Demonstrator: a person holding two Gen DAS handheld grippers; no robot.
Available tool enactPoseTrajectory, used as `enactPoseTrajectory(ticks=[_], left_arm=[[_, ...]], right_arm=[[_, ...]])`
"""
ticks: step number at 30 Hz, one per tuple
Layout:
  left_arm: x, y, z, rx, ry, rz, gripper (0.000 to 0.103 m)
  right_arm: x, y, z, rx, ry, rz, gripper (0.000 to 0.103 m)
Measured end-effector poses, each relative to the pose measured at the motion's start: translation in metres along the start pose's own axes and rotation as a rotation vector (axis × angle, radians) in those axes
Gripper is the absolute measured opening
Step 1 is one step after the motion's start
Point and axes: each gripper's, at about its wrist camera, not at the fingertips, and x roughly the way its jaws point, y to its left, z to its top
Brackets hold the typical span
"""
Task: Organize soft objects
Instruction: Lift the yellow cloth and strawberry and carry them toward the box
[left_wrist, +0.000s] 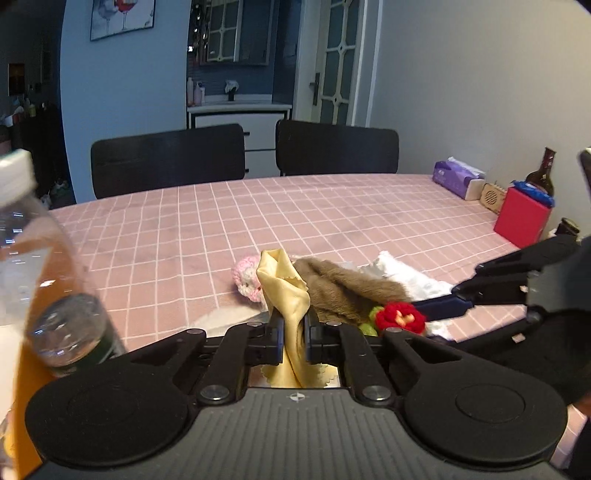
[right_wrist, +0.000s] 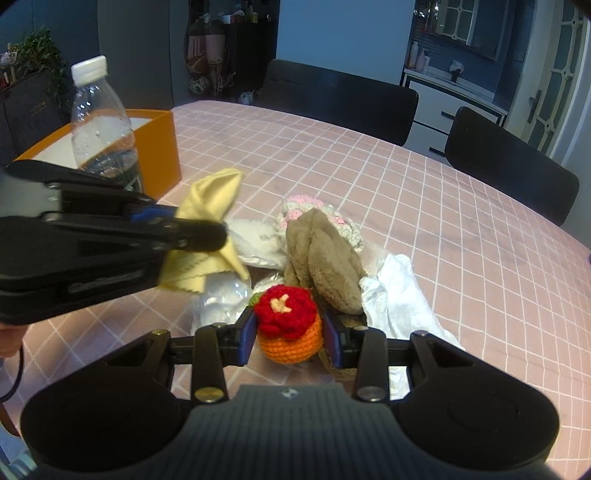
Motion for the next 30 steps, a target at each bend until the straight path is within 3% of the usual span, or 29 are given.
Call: enactPoseTrajectory(ticks=[7, 18, 23, 30], left_arm=[[-0.048, 0.000, -0.005, 0.027, -0.048, -0.017, 0.011], [-0.084, 0.018, -0.010, 0.006, -0.046, -0.025, 0.011], [-0.082, 0.028, -0.021, -0.021, 0.059, -0.090, 0.019], [-0.085, 0.027, -0.047, 0.024, 0.112, -0.079, 0.018]], right_arm=[[-0.028, 0.019, 0.003, -0.047, -0.047, 0.010, 0.038], [-0.063, 0.042, 0.002, -0.056, -0.116, 0.066, 0.038], [-0.054, 0.053, -0.005, -0.032, -0.075, 0.105, 0.038], [-0.035, 0.077, -0.018, -0.028, -0.008, 0.153, 0.038]])
